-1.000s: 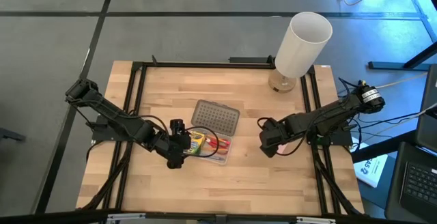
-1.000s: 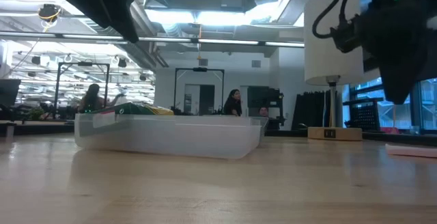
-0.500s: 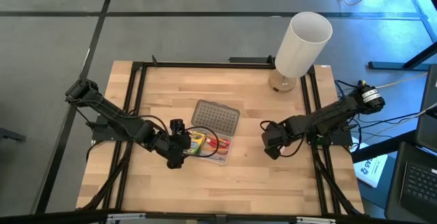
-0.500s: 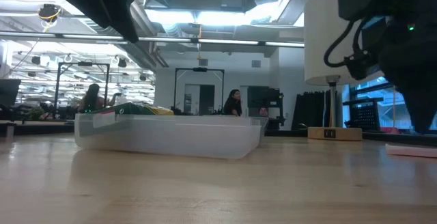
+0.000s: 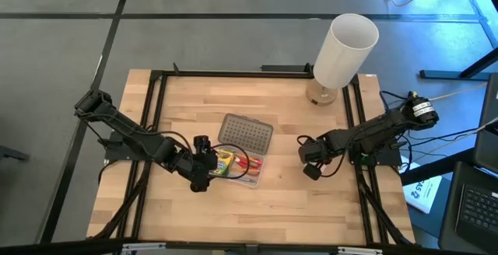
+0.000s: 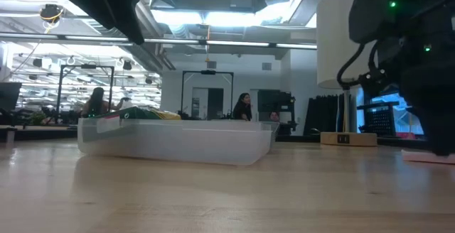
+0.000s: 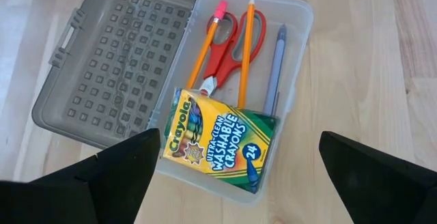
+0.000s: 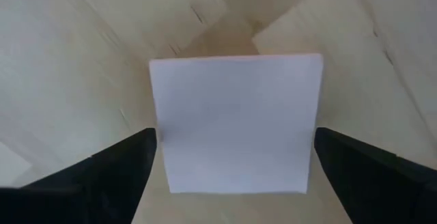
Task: Pack school essentials
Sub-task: Put the sticky notes into the black supply box
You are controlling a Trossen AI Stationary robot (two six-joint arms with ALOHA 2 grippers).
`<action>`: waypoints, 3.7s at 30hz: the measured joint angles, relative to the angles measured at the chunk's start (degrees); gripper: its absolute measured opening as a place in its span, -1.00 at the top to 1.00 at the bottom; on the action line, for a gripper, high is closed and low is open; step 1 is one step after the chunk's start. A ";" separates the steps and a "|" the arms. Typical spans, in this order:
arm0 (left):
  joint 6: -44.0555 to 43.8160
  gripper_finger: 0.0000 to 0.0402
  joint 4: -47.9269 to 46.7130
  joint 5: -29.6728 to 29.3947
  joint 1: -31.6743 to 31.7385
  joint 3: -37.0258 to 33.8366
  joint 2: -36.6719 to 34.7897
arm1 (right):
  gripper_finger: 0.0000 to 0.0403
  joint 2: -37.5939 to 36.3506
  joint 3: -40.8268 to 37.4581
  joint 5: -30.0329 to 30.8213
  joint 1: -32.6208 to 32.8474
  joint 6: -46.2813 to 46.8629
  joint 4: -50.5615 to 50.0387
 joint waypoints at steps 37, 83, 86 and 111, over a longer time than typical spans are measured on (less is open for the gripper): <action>0.00 -0.96 -0.02 0.02 0.00 0.00 0.02 | -0.80 -0.01 -2.72 5.93 5.09 -0.16 5.51; 0.00 -0.96 0.00 0.01 -0.04 0.04 0.02 | 0.19 33.12 54.55 12.63 3.36 -26.11 -2.41; 0.00 -0.96 0.00 -0.02 -0.04 0.04 0.00 | 0.19 34.49 55.63 11.69 2.44 -26.36 -2.23; 0.00 -0.96 -0.02 0.04 -0.04 0.04 0.00 | -0.32 34.76 53.19 8.52 0.54 -28.73 2.08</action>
